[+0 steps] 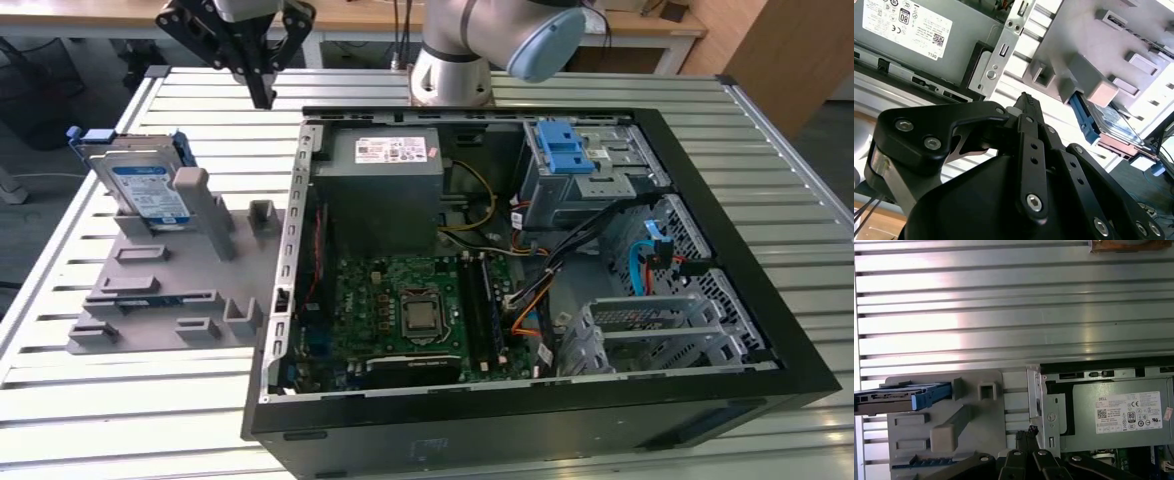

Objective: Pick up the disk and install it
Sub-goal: 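Reach for the disk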

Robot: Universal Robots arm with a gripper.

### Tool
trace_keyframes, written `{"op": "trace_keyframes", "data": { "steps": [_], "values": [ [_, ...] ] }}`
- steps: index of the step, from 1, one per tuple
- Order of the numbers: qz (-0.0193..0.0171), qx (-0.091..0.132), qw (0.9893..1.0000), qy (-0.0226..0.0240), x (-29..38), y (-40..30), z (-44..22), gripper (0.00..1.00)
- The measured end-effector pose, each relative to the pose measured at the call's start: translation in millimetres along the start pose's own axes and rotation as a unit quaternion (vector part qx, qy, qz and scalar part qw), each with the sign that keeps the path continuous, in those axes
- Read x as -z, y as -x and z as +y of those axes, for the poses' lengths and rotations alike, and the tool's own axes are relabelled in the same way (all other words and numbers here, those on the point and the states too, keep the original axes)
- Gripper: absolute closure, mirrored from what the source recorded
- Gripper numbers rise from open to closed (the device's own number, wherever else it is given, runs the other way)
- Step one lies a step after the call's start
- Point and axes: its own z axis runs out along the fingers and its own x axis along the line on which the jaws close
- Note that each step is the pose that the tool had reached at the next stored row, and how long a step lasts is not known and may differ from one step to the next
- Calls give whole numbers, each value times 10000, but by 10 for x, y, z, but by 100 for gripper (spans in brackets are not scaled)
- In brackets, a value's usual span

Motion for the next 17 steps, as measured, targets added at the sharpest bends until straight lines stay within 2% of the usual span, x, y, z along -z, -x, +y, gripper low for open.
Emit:
{"op": "trace_keyframes", "data": {
  "steps": [17],
  "values": [
    [1,0,10000,0,-1,-193,57,89]
  ]
}}
